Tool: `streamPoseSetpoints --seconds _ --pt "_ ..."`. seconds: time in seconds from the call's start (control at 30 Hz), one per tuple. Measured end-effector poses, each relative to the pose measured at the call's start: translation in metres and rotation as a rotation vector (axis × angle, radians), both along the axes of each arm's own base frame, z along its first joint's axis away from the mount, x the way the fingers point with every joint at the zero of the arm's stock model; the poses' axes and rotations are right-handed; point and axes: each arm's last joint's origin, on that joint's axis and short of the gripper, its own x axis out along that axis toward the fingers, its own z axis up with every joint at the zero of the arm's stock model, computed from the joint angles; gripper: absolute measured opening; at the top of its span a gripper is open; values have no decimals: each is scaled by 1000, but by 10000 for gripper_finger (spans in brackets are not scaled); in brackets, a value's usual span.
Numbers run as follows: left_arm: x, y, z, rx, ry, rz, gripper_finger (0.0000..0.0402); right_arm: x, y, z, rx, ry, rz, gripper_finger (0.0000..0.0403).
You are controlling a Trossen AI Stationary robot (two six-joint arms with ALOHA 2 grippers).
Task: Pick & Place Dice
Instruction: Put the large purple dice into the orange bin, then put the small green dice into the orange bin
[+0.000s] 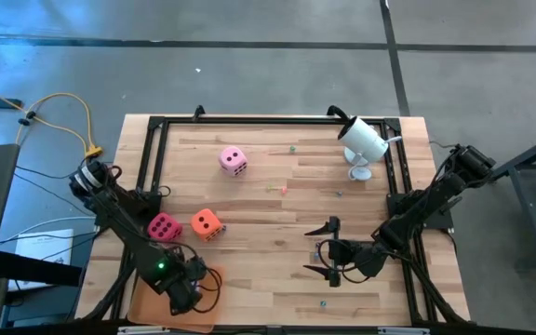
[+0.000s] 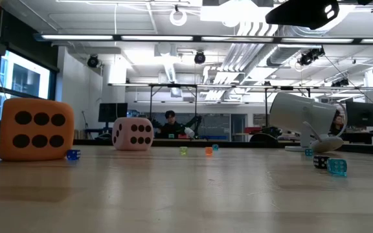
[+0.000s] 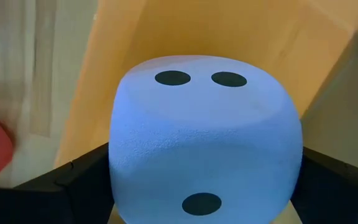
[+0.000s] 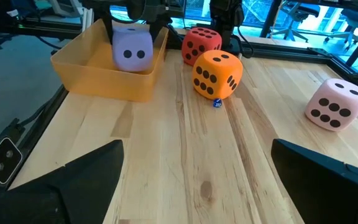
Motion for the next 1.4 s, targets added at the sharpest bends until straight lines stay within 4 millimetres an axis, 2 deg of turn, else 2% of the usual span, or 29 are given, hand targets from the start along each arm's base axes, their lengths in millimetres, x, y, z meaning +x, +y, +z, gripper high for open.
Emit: streamPoseSetpoints --seconds 0.17,0.33,0.57,0.7,0.9,1.4 --pt "7 6 0 -30 32 32 393 0 0 0 1 0 0 397" --pt "12 11 0 -34 40 81 398 0 0 0 2 0 -1 397" --pt "12 10 0 -46 34 48 399 0 0 0 0 0 0 397" --pt "14 8 1 -65 -5 -34 400 0 0 0 0 1 0 397" --pt "23 9 2 -103 -65 -93 400 0 0 0 0 1 0 397" --pt "42 27 8 -117 -155 -154 400 0 0 0 0 1 0 397"
